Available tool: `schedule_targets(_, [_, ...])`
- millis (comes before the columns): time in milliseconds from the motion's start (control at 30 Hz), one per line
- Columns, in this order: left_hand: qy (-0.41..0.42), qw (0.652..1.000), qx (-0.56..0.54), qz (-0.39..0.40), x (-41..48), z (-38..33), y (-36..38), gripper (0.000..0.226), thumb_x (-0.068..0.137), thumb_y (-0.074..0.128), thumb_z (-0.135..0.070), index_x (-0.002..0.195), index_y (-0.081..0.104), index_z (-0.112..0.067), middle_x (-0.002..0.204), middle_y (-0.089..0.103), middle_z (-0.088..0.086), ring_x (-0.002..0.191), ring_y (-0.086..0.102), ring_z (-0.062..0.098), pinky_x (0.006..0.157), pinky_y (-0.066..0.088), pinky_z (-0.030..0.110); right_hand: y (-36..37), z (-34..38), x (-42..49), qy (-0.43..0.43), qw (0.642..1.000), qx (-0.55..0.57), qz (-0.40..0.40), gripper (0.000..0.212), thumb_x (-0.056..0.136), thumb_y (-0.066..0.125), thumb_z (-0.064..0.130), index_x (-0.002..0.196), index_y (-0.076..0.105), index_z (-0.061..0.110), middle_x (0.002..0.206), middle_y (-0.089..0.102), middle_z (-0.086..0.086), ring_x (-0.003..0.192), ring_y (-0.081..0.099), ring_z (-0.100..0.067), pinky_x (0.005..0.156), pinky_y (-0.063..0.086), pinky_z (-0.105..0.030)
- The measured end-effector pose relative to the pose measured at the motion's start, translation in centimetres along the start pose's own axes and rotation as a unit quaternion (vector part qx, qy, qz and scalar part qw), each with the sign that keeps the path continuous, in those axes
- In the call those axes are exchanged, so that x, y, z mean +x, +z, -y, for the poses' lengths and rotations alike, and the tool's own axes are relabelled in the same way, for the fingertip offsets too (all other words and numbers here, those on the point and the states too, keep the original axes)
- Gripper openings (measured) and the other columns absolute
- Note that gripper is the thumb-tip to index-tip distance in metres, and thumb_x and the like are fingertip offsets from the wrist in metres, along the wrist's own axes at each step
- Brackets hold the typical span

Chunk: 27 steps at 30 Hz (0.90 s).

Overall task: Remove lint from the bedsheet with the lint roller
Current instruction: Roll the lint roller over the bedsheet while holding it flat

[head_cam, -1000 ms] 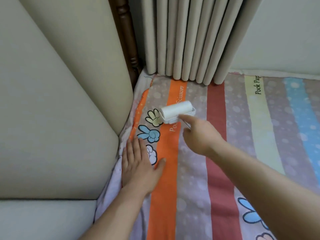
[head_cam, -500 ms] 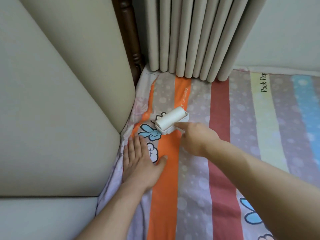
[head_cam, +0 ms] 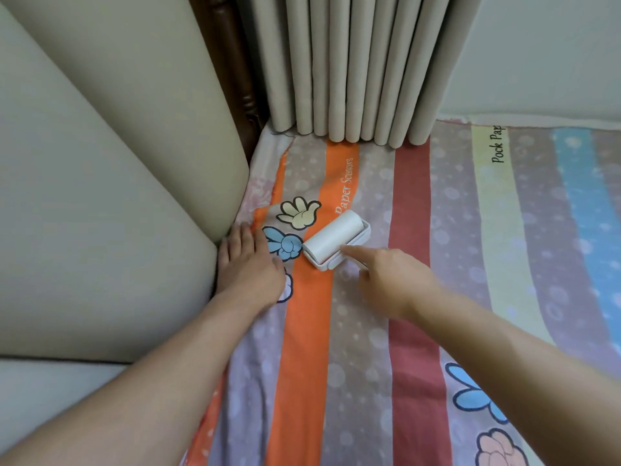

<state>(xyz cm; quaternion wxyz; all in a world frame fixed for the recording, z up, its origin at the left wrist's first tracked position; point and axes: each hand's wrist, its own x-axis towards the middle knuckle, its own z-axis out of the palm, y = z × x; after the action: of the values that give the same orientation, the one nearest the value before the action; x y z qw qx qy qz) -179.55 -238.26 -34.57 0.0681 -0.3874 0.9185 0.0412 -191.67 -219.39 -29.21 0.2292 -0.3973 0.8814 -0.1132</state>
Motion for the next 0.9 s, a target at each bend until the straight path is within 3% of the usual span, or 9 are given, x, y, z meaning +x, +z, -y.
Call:
schedule_targets(100, [0.015, 0.978, -0.17, -0.12, 0.6, -2.6, -1.4, 0.06, 0.091, 0.027, -0.037, 0.139, 0.055, -0.012, 0.143, 0.052, 0.013, 0.137, 0.039, 0.033, 0.112, 0.03, 0.044, 0.7, -0.5, -0.3, -0.002, 1.0, 0.005, -0.008, 0.045, 0.099, 0.032, 0.04, 0.143, 0.033, 0.046, 0.097, 0.054, 0.0, 0.089, 0.057, -0.023, 0.064, 0.039, -0.032])
schedule_targets(167, [0.017, 0.956, -0.247, -0.157, 1.3, -5.4, -3.1, 0.061, 0.086, 0.022, -0.042, 0.114, 0.068, -0.014, 0.126, 0.061, 0.011, 0.124, 0.046, 0.034, 0.103, 0.033, 0.042, 0.8, -0.8, -0.3, -0.008, 1.0, 0.008, -0.014, 0.046, 0.099, 0.035, 0.042, 0.144, 0.03, 0.048, 0.095, 0.053, 0.0, 0.087, 0.057, -0.023, 0.065, 0.044, -0.033])
schedule_targets(267, [-0.055, 0.972, -0.192, -0.12, 3.9, -8.0, -5.5, 0.041, 0.091, 0.041, -0.038, 0.12, 0.065, -0.023, 0.155, 0.035, 0.013, 0.142, 0.027, 0.032, 0.114, 0.021, 0.044, 0.8, -1.0, -0.1, -0.019, 1.0, 0.005, -0.008, 0.051, 0.099, 0.038, 0.037, 0.147, 0.024, 0.049, 0.096, 0.05, 0.001, 0.085, 0.057, -0.023, 0.068, 0.048, -0.035])
schedule_targets(367, [-0.067, 0.984, -0.142, -0.088, 7.1, -9.1, -6.7, 0.052, 0.092, 0.051, -0.033, 0.143, 0.051, -0.022, 0.167, -0.001, 0.022, 0.154, 0.0, 0.034, 0.122, 0.007, 0.049, 0.7, -1.1, 0.3, -0.024, 1.0, 0.012, 0.004, 0.052, 0.099, 0.035, 0.034, 0.147, 0.022, 0.049, 0.098, 0.049, 0.001, 0.086, 0.057, -0.023, 0.07, 0.048, -0.036])
schedule_targets(467, [0.031, 0.99, -0.128, -0.042, 9.6, -10.1, -6.4, 0.045, 0.097, 0.044, -0.031, 0.138, 0.054, -0.015, 0.164, 0.02, 0.017, 0.152, 0.014, 0.031, 0.119, 0.02, 0.046, 0.7, -0.9, 1.1, -0.029, 0.999, 0.015, 0.002, 0.051, 0.099, 0.032, 0.034, 0.147, 0.021, 0.05, 0.095, 0.047, 0.001, 0.085, 0.058, -0.025, 0.066, 0.045, -0.035])
schedule_targets(567, [-0.038, 0.982, -0.182, 0.012, 12.4, -10.4, -6.4, 0.043, 0.096, 0.044, -0.032, 0.131, 0.059, -0.013, 0.15, 0.042, 0.016, 0.137, 0.038, 0.036, 0.108, 0.038, 0.045, 0.8, -0.8, 1.6, -0.035, 0.999, 0.017, -0.004, 0.052, 0.099, 0.033, 0.034, 0.147, 0.02, 0.049, 0.094, 0.046, 0.001, 0.083, 0.058, -0.025, 0.064, 0.044, -0.034])
schedule_targets(667, [-0.14, 0.945, -0.296, 0.022, 15.7, -10.0, -6.1, 0.042, 0.094, 0.05, -0.032, 0.128, 0.061, -0.01, 0.137, 0.053, 0.018, 0.122, 0.055, 0.034, 0.098, 0.048, 0.038, 1.0, -1.0, 1.8, -0.039, 0.999, 0.022, -0.009, 0.052, 0.099, 0.035, 0.036, 0.147, 0.019, 0.049, 0.094, 0.047, 0.002, 0.082, 0.059, -0.025, 0.064, 0.046, -0.035])
schedule_targets(833, [-0.129, 0.879, -0.46, -0.001, 17.3, -9.5, -4.8, 0.031, 0.087, 0.051, -0.019, 0.107, 0.073, -0.01, 0.119, 0.066, 0.015, 0.086, 0.065, 0.023, 0.05, 0.044, 0.015, 0.9, -1.1, 2.1, -0.048, 0.998, 0.033, -0.01, 0.055, 0.099, 0.035, 0.034, 0.148, 0.014, 0.05, 0.095, 0.046, 0.003, 0.082, 0.058, -0.023, 0.065, 0.044, -0.033])
schedule_targets(900, [-0.117, 0.845, -0.521, -0.017, 17.4, -9.3, -4.1, 0.029, 0.093, 0.051, -0.012, 0.112, 0.074, -0.015, 0.109, 0.07, 0.004, 0.083, 0.066, 0.015, 0.049, 0.044, 0.01, 0.8, -0.9, 2.2, -0.052, 0.998, 0.029, -0.017, 0.055, 0.099, 0.035, 0.033, 0.148, 0.014, 0.049, 0.096, 0.045, 0.003, 0.082, 0.057, -0.022, 0.064, 0.044, -0.033])
